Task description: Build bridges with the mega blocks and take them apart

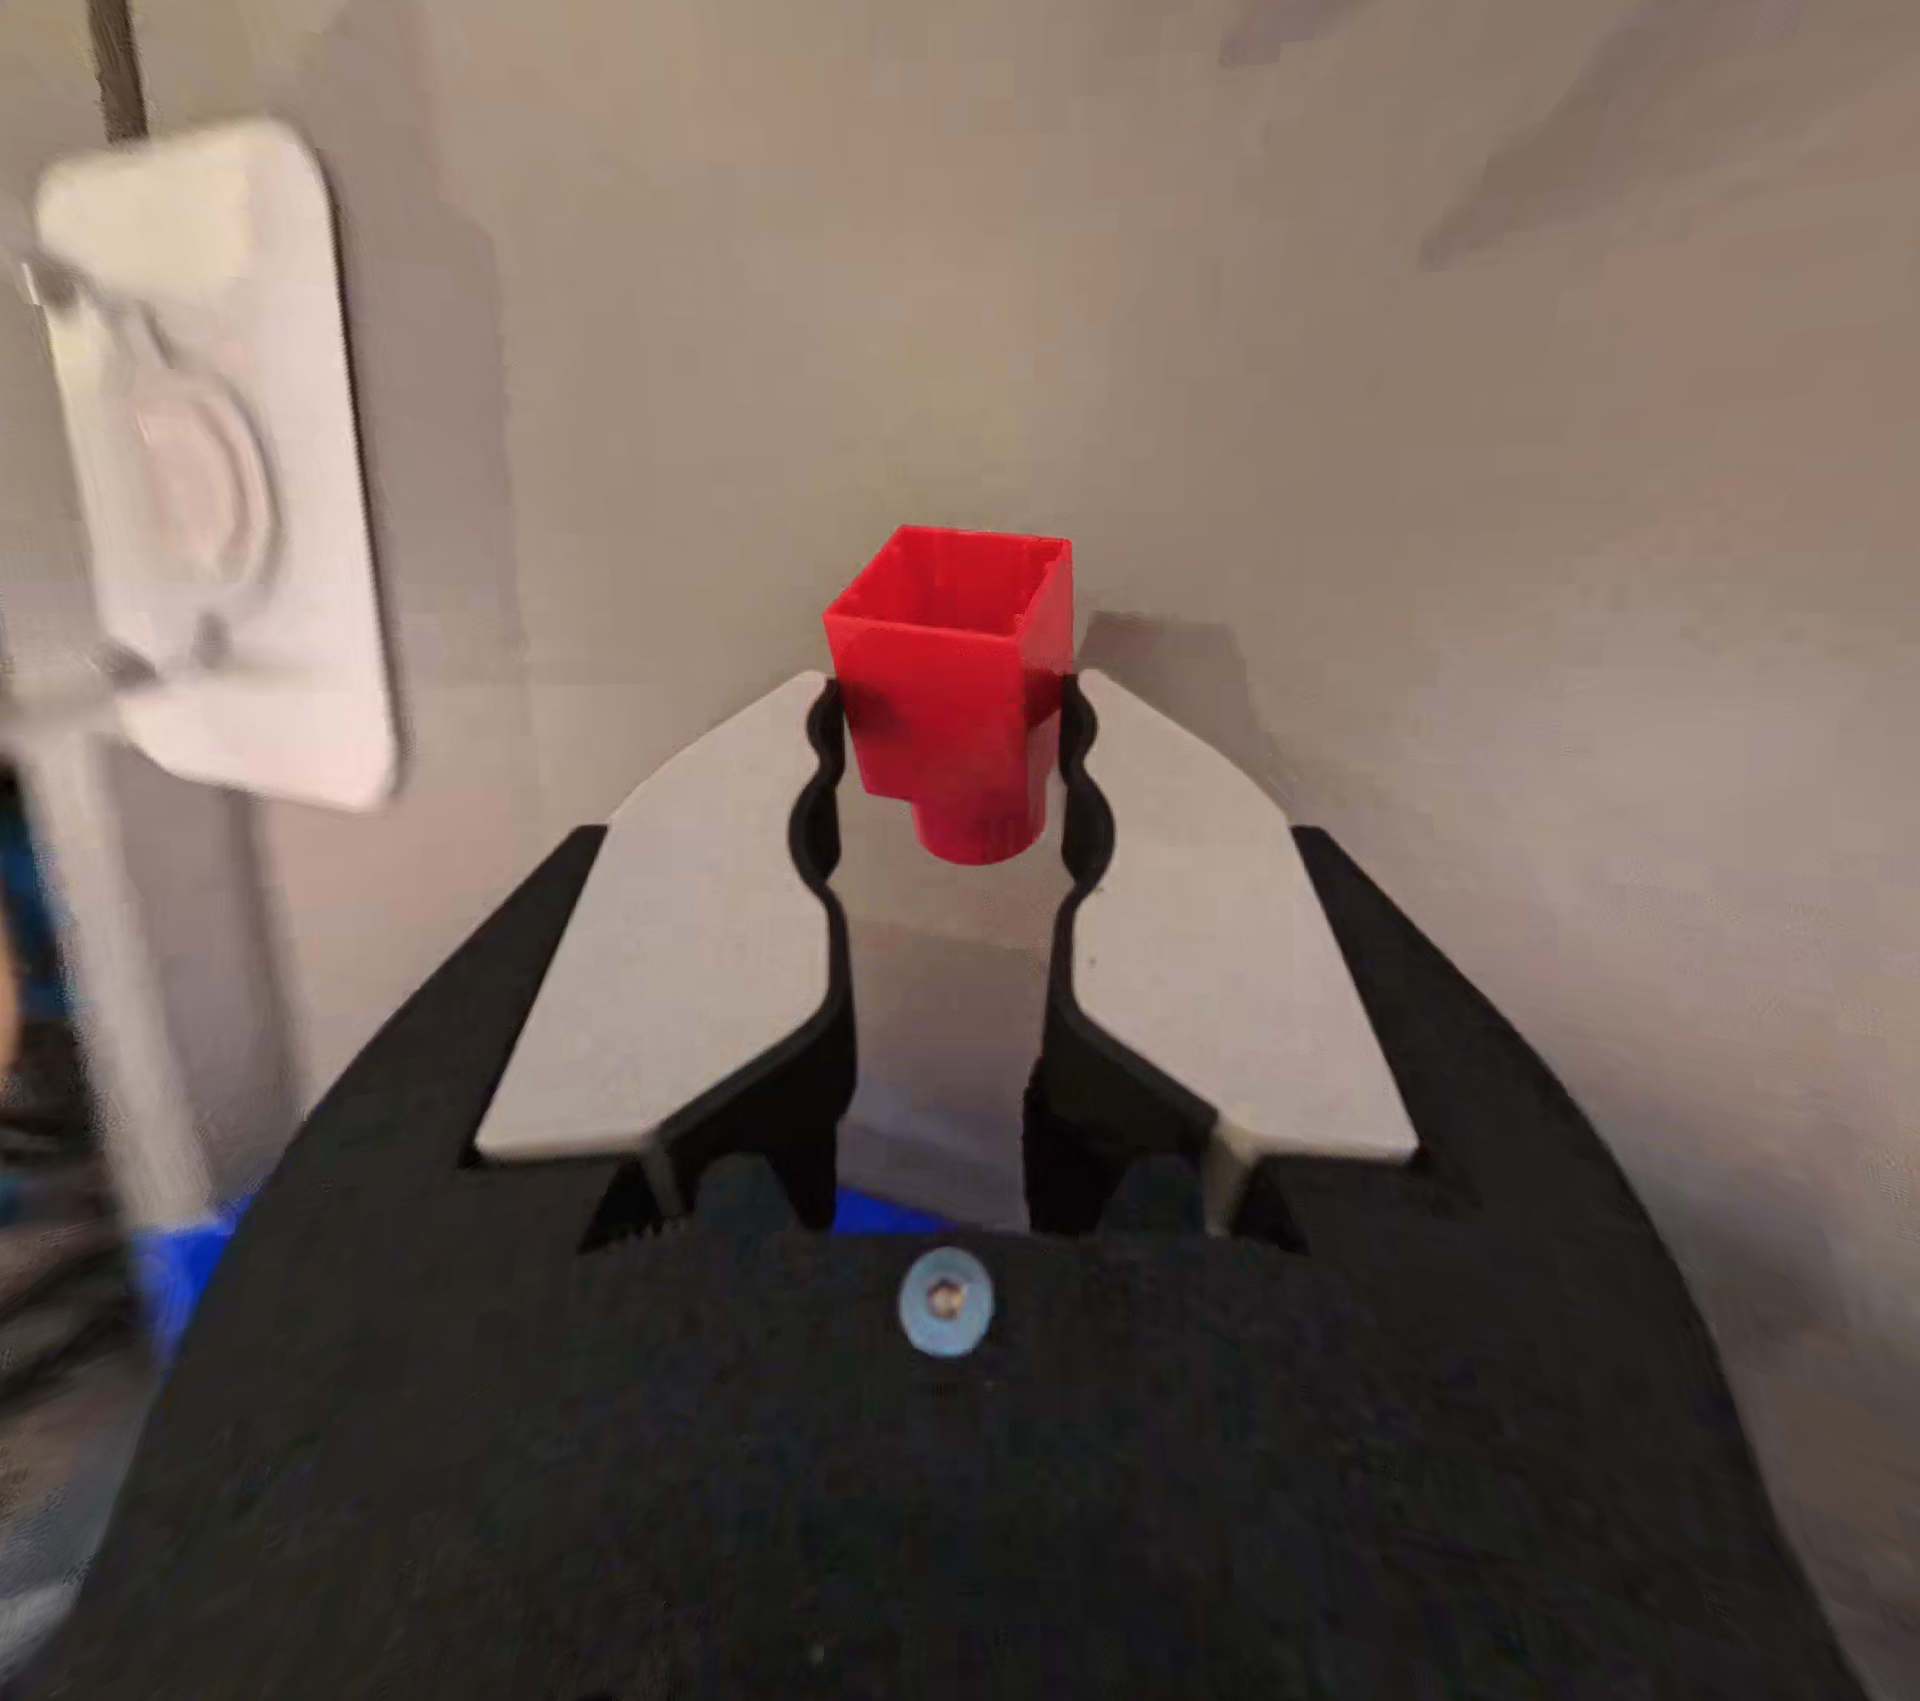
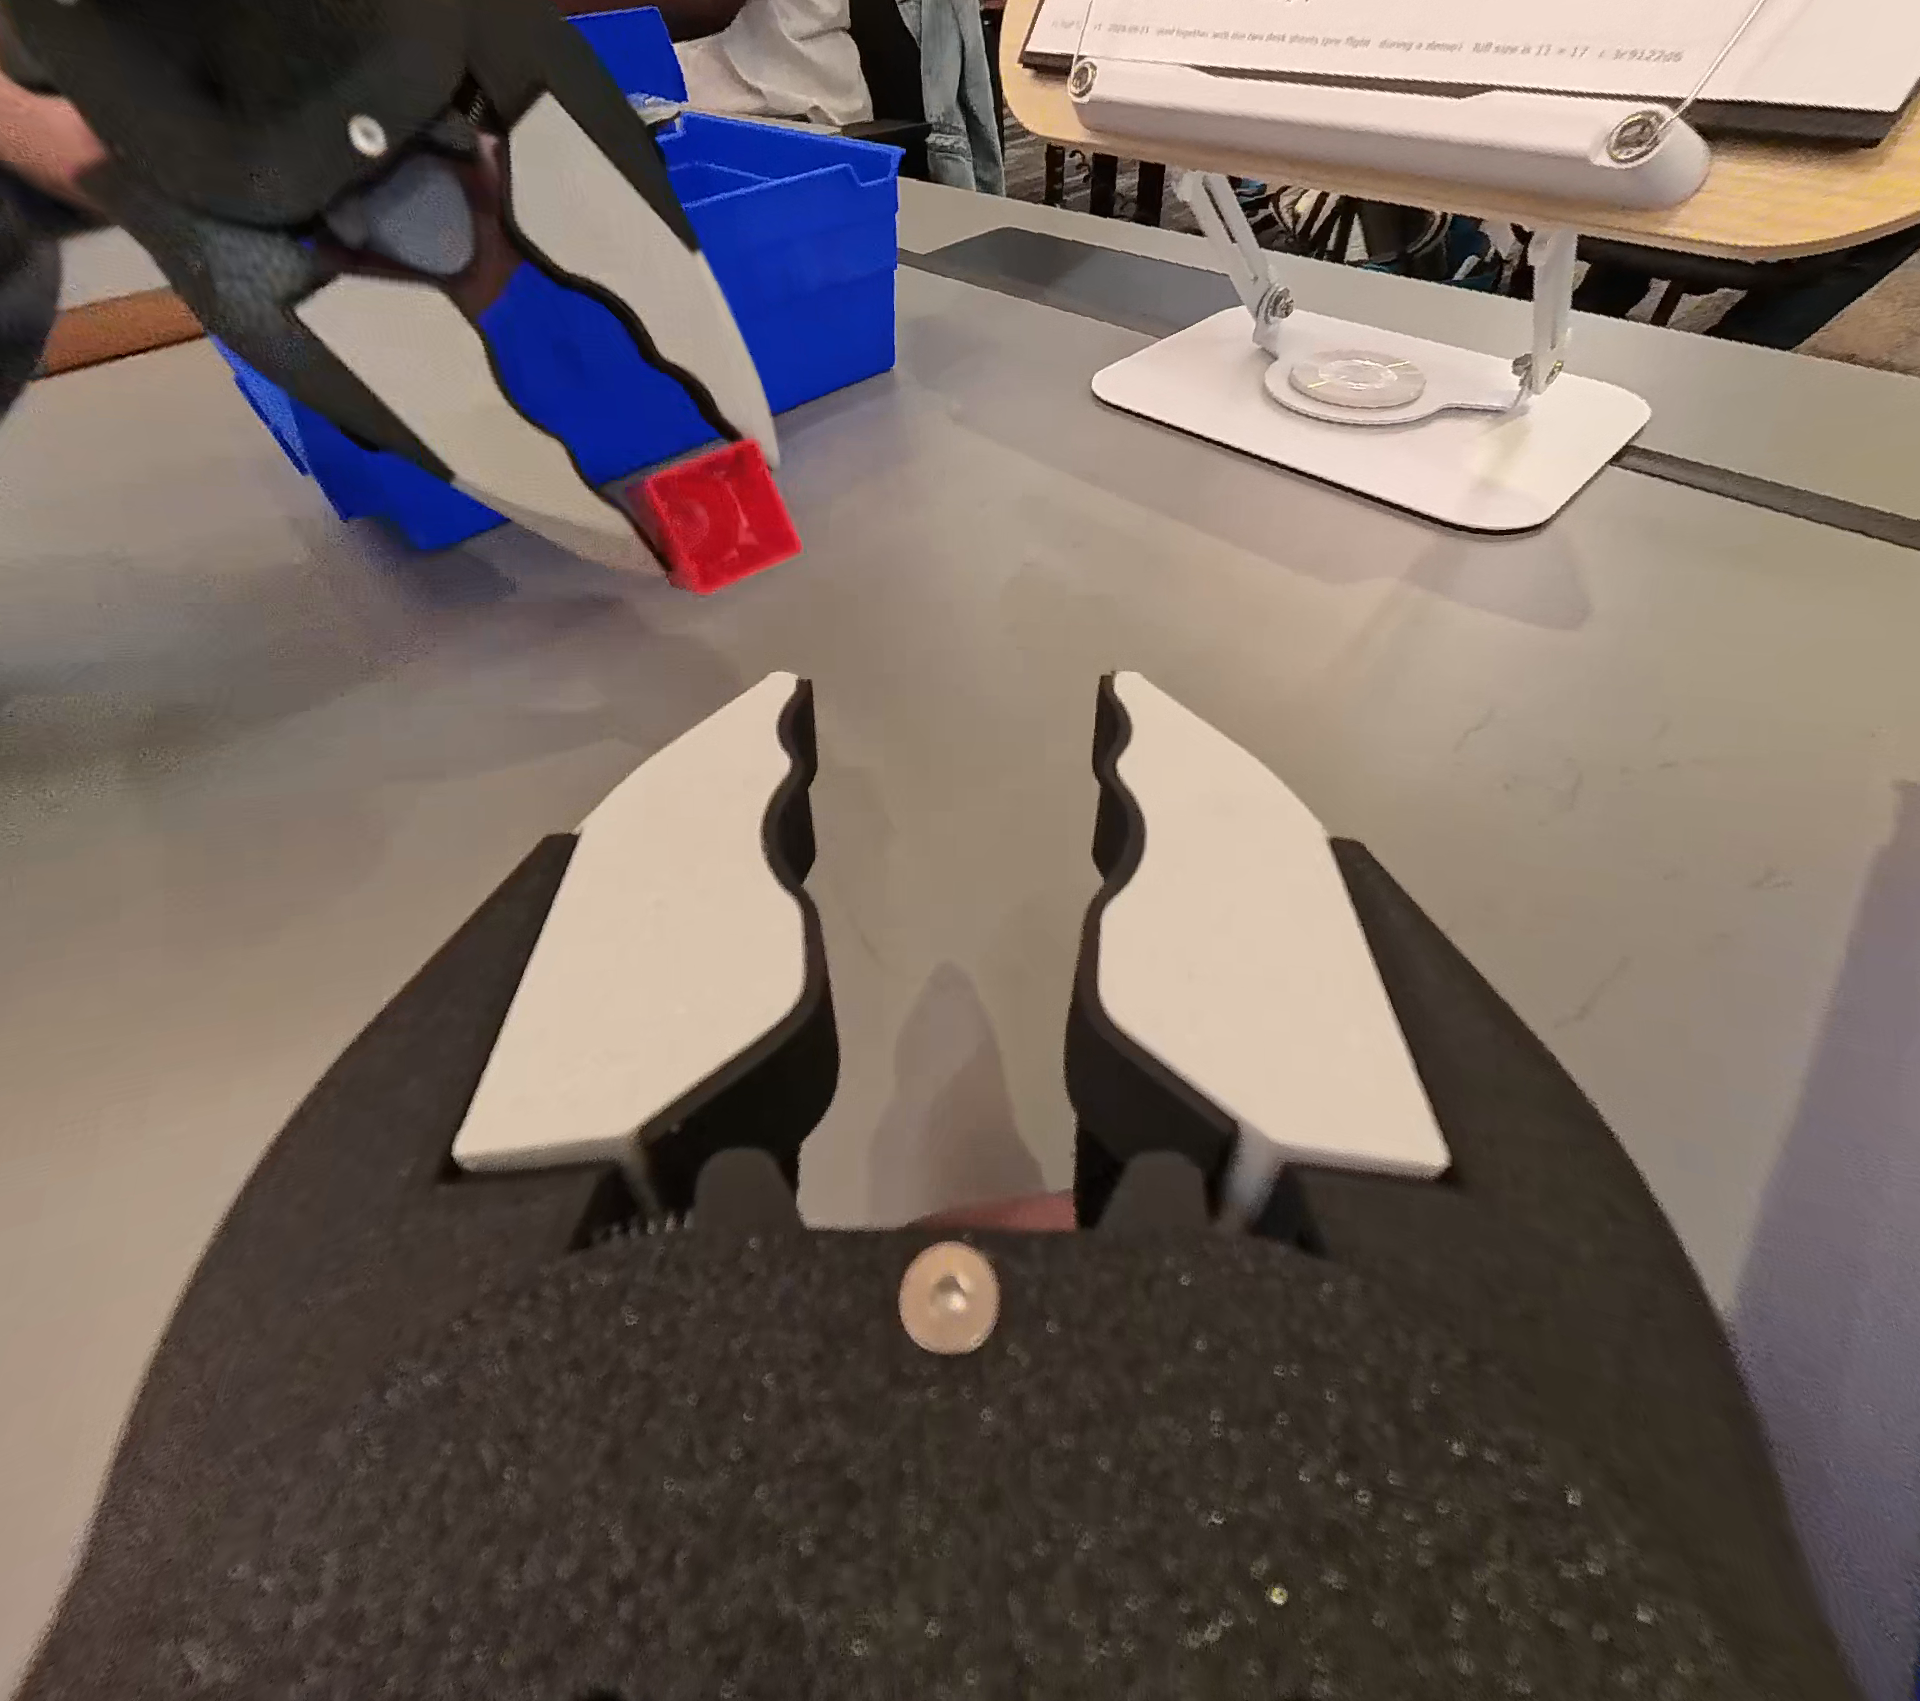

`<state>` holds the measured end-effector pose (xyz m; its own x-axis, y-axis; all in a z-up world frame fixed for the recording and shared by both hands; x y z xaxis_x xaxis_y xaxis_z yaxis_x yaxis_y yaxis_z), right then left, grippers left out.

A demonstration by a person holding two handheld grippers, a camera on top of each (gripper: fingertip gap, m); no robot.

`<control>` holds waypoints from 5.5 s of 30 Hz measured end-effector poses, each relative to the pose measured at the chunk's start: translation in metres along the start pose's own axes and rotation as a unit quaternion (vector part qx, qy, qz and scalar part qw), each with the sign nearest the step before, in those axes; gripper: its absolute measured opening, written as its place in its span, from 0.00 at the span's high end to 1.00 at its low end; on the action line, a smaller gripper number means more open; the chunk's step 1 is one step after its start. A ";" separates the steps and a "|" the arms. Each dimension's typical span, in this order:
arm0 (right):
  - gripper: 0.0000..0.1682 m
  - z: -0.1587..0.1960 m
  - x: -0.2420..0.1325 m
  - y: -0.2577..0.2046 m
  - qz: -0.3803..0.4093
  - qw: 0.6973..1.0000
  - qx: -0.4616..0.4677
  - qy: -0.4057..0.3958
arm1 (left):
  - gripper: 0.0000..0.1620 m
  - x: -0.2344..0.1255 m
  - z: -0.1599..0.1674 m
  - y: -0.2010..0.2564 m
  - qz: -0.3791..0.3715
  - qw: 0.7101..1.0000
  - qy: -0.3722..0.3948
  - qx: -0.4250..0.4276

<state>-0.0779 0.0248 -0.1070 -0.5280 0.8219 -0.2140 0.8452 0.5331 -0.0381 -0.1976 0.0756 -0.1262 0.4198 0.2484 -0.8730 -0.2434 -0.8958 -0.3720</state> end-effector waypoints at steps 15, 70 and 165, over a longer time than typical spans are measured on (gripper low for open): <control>0.69 0.004 -0.002 0.005 -0.004 1.000 0.016 -0.008 | 0.76 0.034 -0.012 0.006 0.066 0.770 -0.066 0.631; 0.70 0.009 0.000 0.000 -0.042 0.997 0.053 -0.024 | 0.77 -0.089 0.213 -0.108 -0.104 0.859 -0.158 -0.475; 0.70 -0.058 0.388 -0.108 -0.147 0.768 -0.298 -0.547 | 0.52 -0.091 0.083 0.092 -0.198 0.801 0.265 -0.499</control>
<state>-0.3788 0.2979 -0.1295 -0.0274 0.1606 -0.9866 0.3428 0.9287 0.1416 -0.3312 0.0010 -0.1071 0.6688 0.6309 -0.3933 0.7089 -0.7005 0.0816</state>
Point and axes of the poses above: each gripper's, where its closed fingertips meet, x out along the fingers, z out of its underside, y = z × x across the jaws, the point moved 1 cm from there along -x, back along the fingers, and after that the axes turned 1 degree about -x, right-handed, at the moved point
